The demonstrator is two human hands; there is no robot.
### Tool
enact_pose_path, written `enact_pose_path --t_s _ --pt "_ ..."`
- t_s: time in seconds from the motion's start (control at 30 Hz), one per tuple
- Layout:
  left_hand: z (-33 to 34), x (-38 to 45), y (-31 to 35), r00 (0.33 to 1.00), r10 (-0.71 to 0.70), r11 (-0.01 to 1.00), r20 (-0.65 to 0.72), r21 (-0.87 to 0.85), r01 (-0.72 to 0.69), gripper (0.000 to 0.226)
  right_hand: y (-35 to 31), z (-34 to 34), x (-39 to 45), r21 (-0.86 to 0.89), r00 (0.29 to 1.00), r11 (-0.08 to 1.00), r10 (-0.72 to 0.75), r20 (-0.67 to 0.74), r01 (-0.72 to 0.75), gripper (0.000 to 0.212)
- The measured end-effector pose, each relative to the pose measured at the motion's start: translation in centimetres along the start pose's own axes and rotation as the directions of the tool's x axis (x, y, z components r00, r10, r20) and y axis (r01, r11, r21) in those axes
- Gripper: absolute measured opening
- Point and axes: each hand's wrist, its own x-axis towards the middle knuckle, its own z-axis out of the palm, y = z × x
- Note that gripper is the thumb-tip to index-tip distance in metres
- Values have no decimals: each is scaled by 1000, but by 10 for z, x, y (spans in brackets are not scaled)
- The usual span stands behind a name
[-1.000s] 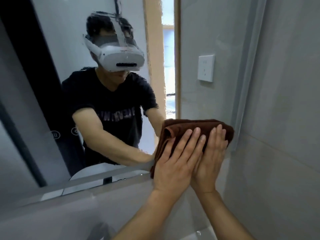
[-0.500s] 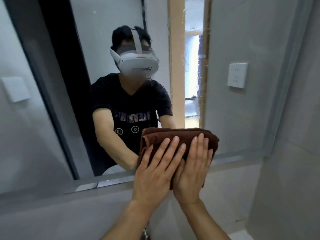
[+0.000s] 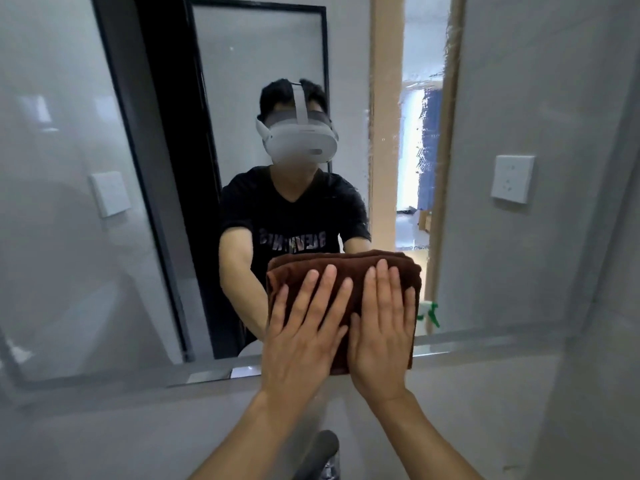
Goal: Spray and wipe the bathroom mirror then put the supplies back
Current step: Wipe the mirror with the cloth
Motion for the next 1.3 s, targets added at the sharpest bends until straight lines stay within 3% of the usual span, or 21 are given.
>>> enact_pose_path --t_s 0.2,0.87,1.1,1.3 --pt "-3 56 33 1000 0 1000 -26 4 0 63 51 -24 45 -44 998 997 -69 -10 69 62" --pt "1 221 186 987 126 990 -96 -55 -132 67 229 -102 146 -64 997 998 -12 -82 7 59" --pt "-6 231 178 986 139 987 -96 -67 -146 66 223 -105 155 -81 995 997 11 -94 -18 61" --pt "-25 221 105 990 35 999 -138 -30 -39 64 148 -88 184 -96 992 993 -84 -97 75 59"
